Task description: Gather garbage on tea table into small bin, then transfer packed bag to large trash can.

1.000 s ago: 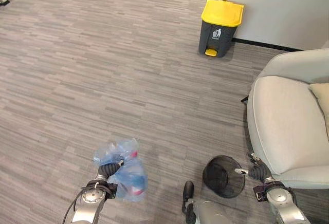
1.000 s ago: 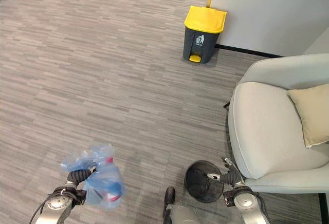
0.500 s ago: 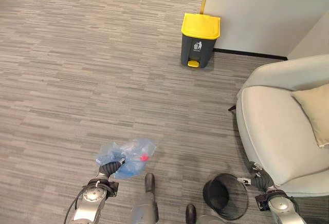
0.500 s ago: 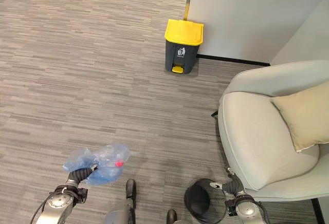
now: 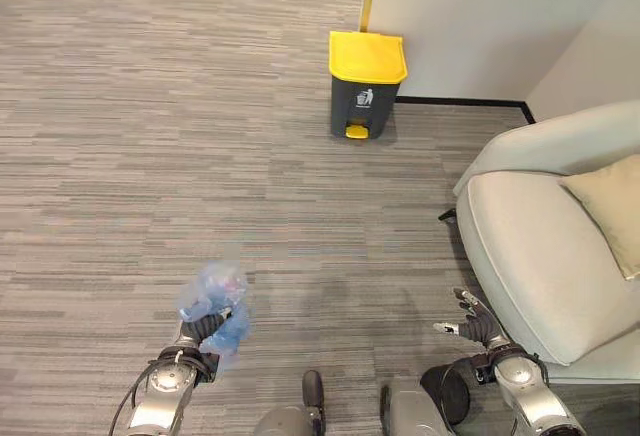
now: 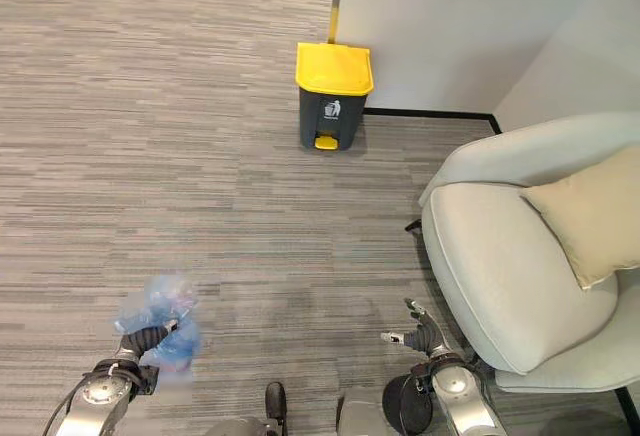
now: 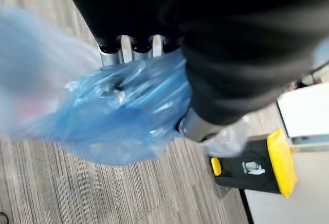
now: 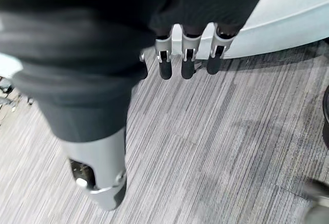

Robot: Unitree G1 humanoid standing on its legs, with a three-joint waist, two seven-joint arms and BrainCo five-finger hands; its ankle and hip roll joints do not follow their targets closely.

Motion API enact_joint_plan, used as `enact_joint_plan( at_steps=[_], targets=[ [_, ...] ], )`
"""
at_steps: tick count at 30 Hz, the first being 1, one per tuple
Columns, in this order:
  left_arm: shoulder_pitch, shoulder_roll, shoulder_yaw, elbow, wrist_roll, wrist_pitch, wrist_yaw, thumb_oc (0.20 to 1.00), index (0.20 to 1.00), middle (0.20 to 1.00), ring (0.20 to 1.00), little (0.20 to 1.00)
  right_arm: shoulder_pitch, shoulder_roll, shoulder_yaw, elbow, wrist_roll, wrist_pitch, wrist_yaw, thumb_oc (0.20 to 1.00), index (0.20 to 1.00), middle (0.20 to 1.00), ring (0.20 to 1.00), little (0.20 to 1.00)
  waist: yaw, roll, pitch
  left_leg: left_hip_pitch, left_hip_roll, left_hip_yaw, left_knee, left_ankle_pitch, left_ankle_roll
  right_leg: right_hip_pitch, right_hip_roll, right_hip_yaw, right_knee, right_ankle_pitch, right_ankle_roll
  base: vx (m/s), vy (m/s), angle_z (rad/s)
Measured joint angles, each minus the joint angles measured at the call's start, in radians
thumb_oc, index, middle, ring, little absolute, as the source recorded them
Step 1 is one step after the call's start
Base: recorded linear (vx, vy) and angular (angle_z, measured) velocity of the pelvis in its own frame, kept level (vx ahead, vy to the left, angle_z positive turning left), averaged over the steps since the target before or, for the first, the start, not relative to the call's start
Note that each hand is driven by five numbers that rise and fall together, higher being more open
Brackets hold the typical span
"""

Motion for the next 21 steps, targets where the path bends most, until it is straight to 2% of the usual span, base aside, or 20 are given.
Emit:
enact_joint_plan(
  at_steps=[1, 2, 3, 4, 5, 6, 7, 8, 9, 10, 11, 12, 13, 14, 15, 17, 18, 21],
  targets=[
    [-0.001, -0.001, -0.001, 0.005, 0.0, 0.0, 0.0, 0.2, 0.2, 0.2, 0.2, 0.2, 0.014, 0.0, -0.001, 0.001, 0.0, 0.0, 0.0, 1.0, 1.0, 1.0, 1.0, 1.0, -0.016, 0.004, 0.005, 0.016, -0.011, -0.012, 0.004, -0.017, -0.007, -0.013, 0.003, -0.02, -0.098, 0.048, 0.007, 0.43, -0.124, 0.31],
    [0.0, -0.005, 0.003, 0.008, 0.0, 0.0, 0.0, 0.2, 0.2, 0.2, 0.2, 0.2, 0.024, 0.0, -0.002, 0.001, 0.0, 0.001, 0.0, 1.0, 1.0, 1.0, 1.0, 1.0, -0.027, -0.005, 0.002, 0.034, -0.02, -0.019, 0.006, -0.03, -0.008, -0.01, 0.007, -0.029, -0.179, 0.088, 0.009, 0.42, -0.138, 0.45],
    [0.004, -0.015, 0.003, 0.008, 0.0, 0.0, -0.001, 0.2, 0.2, 0.2, 0.2, 0.2, 0.046, 0.0, -0.002, 0.007, 0.0, 0.0, 0.0, 1.0, 1.0, 1.0, 1.0, 1.0, -0.037, -0.009, -0.002, 0.063, -0.03, -0.032, 0.02, -0.068, -0.019, -0.018, 0.01, -0.051, -0.229, 0.128, -0.013, 0.54, -0.195, 0.42],
    [0.004, -0.023, 0.002, 0.007, 0.0, 0.0, 0.0, 0.2, 0.2, 0.2, 0.2, 0.2, 0.055, -0.001, -0.005, 0.015, 0.0, 0.001, 0.001, 1.0, 1.0, 1.0, 1.0, 1.0, -0.038, -0.013, -0.004, 0.081, -0.03, -0.042, 0.028, -0.086, -0.015, -0.004, 0.014, -0.069, -0.25, 0.139, -0.027, 0.28, -0.109, 0.43],
    [0.007, -0.031, -0.005, 0.007, 0.0, 0.0, -0.002, 0.2, 0.2, 0.2, 0.2, 0.2, 0.063, -0.001, -0.005, 0.032, 0.0, 0.004, 0.001, 1.0, 1.0, 1.0, 1.0, 1.0, -0.041, -0.004, -0.005, 0.117, -0.03, -0.067, 0.03, -0.105, -0.026, 0.021, 0.022, -0.077, -0.254, 0.154, -0.042, 0.41, -0.182, 0.48],
    [0.008, -0.041, -0.006, 0.007, 0.0, 0.0, -0.003, 0.2, 0.2, 0.2, 0.2, 0.2, 0.074, -0.002, -0.006, 0.034, 0.0, 0.007, 0.001, 1.0, 1.0, 1.0, 1.0, 1.0, -0.048, 0.008, -0.006, 0.157, -0.023, -0.093, 0.013, -0.119, -0.043, 0.049, 0.029, -0.069, -0.254, 0.194, -0.059, 0.44, -0.211, 0.56],
    [0.012, -0.055, -0.008, 0.006, 0.0, 0.0, -0.005, 0.2, 0.2, 0.2, 0.2, 0.2, 0.083, -0.004, -0.006, 0.041, 0.0, 0.01, 0.002, 1.0, 1.0, 1.0, 1.0, 1.0, -0.054, 0.027, -0.006, 0.184, -0.003, -0.115, 0.011, -0.122, -0.061, 0.071, 0.046, -0.071, -0.242, 0.266, -0.09, 0.54, -0.286, 0.52],
    [0.014, -0.063, -0.01, 0.006, 0.0, 0.0, -0.006, 0.2, 0.2, 0.2, 0.2, 0.2, 0.077, -0.004, -0.005, 0.061, 0.0, 0.01, 0.002, 1.0, 1.0, 1.0, 1.0, 1.0, -0.056, 0.043, -0.002, 0.198, 0.012, -0.133, 0.022, -0.129, -0.076, 0.077, 0.055, -0.074, -0.215, 0.27, -0.099, 0.38, -0.228, 0.63],
    [0.011, -0.081, -0.013, 0.006, 0.0, 0.001, -0.014, 0.2, 0.2, 0.2, 0.2, 0.2, 0.064, -0.003, -0.006, 0.095, 0.0, 0.019, 0.005, 1.0, 1.0, 1.0, 1.0, 1.0, -0.061, 0.052, -0.004, 0.198, 0.037, -0.136, 0.127, -0.126, -0.114, 0.108, 0.062, -0.078, -0.153, 0.304, -0.168, 0.36, -0.236, 0.45],
    [0.017, -0.093, -0.013, 0.0, 0.0, 0.0, -0.016, 0.2, 0.2, 0.2, 0.2, 0.2, 0.067, -0.013, -0.013, 0.086, 0.0, 0.017, 0.004, 1.0, 1.0, 1.0, 1.0, 1.0, -0.059, 0.069, -0.017, 0.176, 0.06, -0.128, 0.196, -0.113, -0.141, 0.131, 0.078, -0.085, -0.152, 0.296, -0.193, 0.35, -0.241, 0.35],
    [0.026, -0.092, -0.012, -0.009, 0.0, -0.001, -0.02, 0.2, 0.2, 0.2, 0.2, 0.2, 0.057, -0.022, -0.013, 0.076, 0.001, 0.013, 0.003, 1.0, 1.0, 1.0, 1.0, 1.0, -0.058, 0.077, -0.022, 0.165, 0.075, -0.126, 0.253, -0.093, -0.162, 0.152, 0.098, -0.092, -0.148, 0.254, -0.199, 0.34, -0.253, -0.03],
    [0.027, -0.091, -0.009, -0.007, 0.0, 0.0, -0.023, 0.2, 0.2, 0.2, 0.2, 0.2, 0.043, -0.03, -0.013, 0.073, 0.001, 0.012, 0.003, 1.0, 1.0, 1.0, 1.0, 1.0, -0.056, 0.09, -0.024, 0.145, 0.095, -0.135, 0.339, -0.091, -0.165, 0.178, 0.121, -0.097, -0.147, 0.227, -0.207, 0.29, -0.208, -0.18],
    [0.025, -0.086, -0.004, -0.005, 0.0, 0.0, -0.023, 0.2, 0.2, 0.2, 0.2, 0.2, 0.021, -0.033, -0.014, 0.071, 0.001, 0.011, 0.001, 1.0, 1.0, 1.0, 1.0, 1.0, -0.051, 0.089, -0.026, 0.081, 0.133, -0.138, 0.524, -0.041, -0.194, 0.229, 0.146, -0.095, -0.152, 0.191, -0.231, 0.29, -0.173, -0.21],
    [0.019, -0.085, -0.005, 0.0, 0.0, 0.0, -0.024, 0.2, 0.2, 0.2, 0.2, 0.2, 0.02, -0.032, -0.014, 0.065, 0.001, 0.008, -0.002, 1.0, 1.0, 1.0, 1.0, 1.0, -0.05, 0.077, -0.032, 0.053, 0.147, -0.137, 0.604, -0.032, -0.204, 0.247, 0.148, -0.096, -0.155, 0.184, -0.239, 0.28, -0.12, -0.07],
    [0.017, -0.075, -0.007, -0.008, -0.001, 0.0, -0.028, 0.2, 0.2, 0.2, 0.2, 0.2, 0.019, -0.031, -0.014, 0.059, 0.002, -0.001, -0.006, 1.0, 1.0, 1.0, 1.0, 1.0, -0.049, 0.048, -0.047, -0.004, 0.154, -0.123, 0.619, -0.076, -0.178, 0.277, 0.147, -0.081, -0.174, 0.158, -0.258, 0.3, -0.095, -0.01],
    [0.003, -0.063, -0.008, -0.011, -0.005, -0.001, -0.028, 0.2, 0.2, 0.2, 0.2, 0.2, 0.008, -0.035, -0.015, 0.058, 0.002, -0.001, -0.009, 1.0, 1.0, 1.0, 1.0, 1.0, -0.046, 0.023, -0.044, -0.056, 0.154, -0.107, 0.566, -0.086, -0.182, 0.307, 0.147, -0.07, -0.19, 0.15, -0.267, 0.3, -0.061, -0.02],
    [-0.002, -0.063, -0.008, -0.015, -0.005, 0.0, -0.029, 0.2, 0.2, 0.2, 0.2, 0.2, 0.01, -0.035, -0.033, 0.059, 0.002, 0.0, -0.009, 1.0, 1.0, 1.0, 1.0, 1.0, -0.048, 0.008, -0.037, -0.089, 0.145, -0.082, 0.487, -0.106, -0.167, 0.367, 0.147, -0.052, -0.238, 0.131, -0.27, 0.2, -0.03, -0.03],
    [0.007, -0.058, -0.009, -0.02, -0.005, 0.0, -0.028, 0.2, 0.2, 0.2, 0.2, 0.2, 0.018, -0.04, -0.041, 0.059, 0.003, -0.001, -0.011, 1.0, 1.0, 1.0, 1.0, 1.0, -0.031, 0.001, -0.025, -0.181, 0.129, -0.068, 0.357, -0.096, -0.167, 0.429, 0.15, -0.043, -0.264, 0.127, -0.258, 0.32, 0.003, -0.18]
  ],
)
